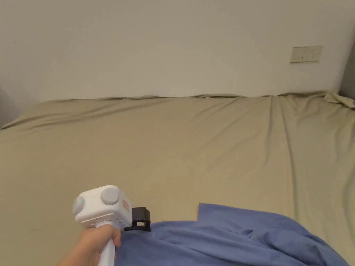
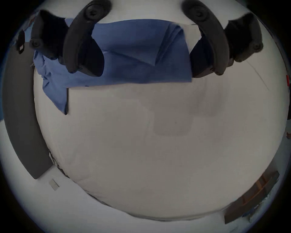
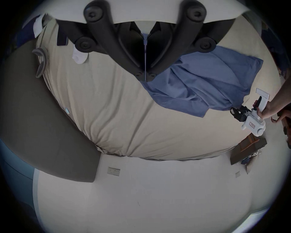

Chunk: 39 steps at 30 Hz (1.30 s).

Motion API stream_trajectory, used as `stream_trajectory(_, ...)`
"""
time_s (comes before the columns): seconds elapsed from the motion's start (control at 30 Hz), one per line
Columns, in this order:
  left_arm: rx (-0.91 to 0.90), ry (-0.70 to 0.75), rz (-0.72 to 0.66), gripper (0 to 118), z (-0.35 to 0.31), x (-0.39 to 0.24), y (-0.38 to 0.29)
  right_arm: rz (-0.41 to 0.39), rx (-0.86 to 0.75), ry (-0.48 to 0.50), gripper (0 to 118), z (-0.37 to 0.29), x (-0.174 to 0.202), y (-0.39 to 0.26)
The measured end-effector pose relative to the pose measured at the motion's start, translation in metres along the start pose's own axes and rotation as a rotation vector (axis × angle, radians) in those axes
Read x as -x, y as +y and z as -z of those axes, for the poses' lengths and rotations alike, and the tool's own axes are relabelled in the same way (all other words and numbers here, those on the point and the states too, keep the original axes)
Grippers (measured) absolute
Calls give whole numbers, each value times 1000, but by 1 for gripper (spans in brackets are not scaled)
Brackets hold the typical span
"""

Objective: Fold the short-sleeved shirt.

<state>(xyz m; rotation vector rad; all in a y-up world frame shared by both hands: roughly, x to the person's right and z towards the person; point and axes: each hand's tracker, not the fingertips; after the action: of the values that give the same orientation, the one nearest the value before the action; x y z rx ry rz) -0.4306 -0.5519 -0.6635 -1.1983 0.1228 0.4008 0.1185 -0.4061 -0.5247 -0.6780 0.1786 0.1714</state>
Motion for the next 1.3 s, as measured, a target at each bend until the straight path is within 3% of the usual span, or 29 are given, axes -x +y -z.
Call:
stream_trajectory(0.07, 12, 32, 5, 112, 3, -3, -3, 11, 6, -10, 4, 2, -3, -1)
stream_trajectory(0.13, -23, 71, 38, 63, -7, -12, -4, 22, 6, -8, 4, 5, -8, -1)
stream_trajectory(0.17, -41, 106, 60, 63, -11, -13, -5, 31, 7, -5, 4, 7, -10, 1)
stream_trajectory(0.2, -82, 180, 110, 52, -17, -14, -7, 41, 9, -4, 4, 9, -12, 2)
stream_trajectory(0.23, -101, 190, 150, 30, -21, -13, -8, 53, 11, -2, 4, 15, -17, 1)
stream_trajectory(0.27, -95, 53, 145, 12, -20, -13, -12, 76, 14, 8, 4, 19, -20, 1)
stream_trajectory(0.3, -93, 38, 123, 10, -23, -11, -14, 111, 36, 42, 18, 24, -22, 2)
stream_trajectory(0.33, -78, 16, 110, 9, -25, -10, -15, 132, 61, 67, 44, 30, -25, 2)
stream_trajectory(0.37, -59, -19, 108, 9, -28, -12, -20, 161, 98, 102, 87, 40, -29, -1)
stream_trajectory(0.4, -78, -19, 122, 9, -32, -14, -25, 180, 154, 126, 118, 52, -30, -3)
stream_trajectory(0.57, -103, -37, 142, 9, -47, -19, -30, 258, 276, 263, 118, 83, -17, -17)
stream_trajectory(0.7, -131, -52, 128, 9, -54, -19, -30, 298, 316, 265, 117, 118, -9, -23)
stream_trajectory(0.73, -129, -67, 122, 9, -55, -18, -30, 298, 328, 232, 104, 124, -6, -24)
stream_trajectory(0.77, -129, -88, 112, 9, -56, -18, -31, 289, 339, 211, 69, 127, -3, -25)
stream_trajectory(0.8, -133, -100, 102, 9, -51, -6, -22, 269, 368, 201, 19, 130, -3, -24)
stream_trajectory(0.87, -147, -114, 96, 9, -55, -5, -24, 246, 407, 151, 17, 133, -1, -22)
stream_trajectory(1.0, -341, -144, 106, 8, -83, -2, -27, 207, 275, 142, 17, 110, 5, -10)
stream_trajectory(1.17, -474, -162, 143, 7, -136, -3, -17, 209, 97, 158, 17, 76, 10, 27)
stream_trajectory(1.3, -580, -191, 153, 7, -190, -5, 0, 154, -55, 155, 17, 54, 15, 74)
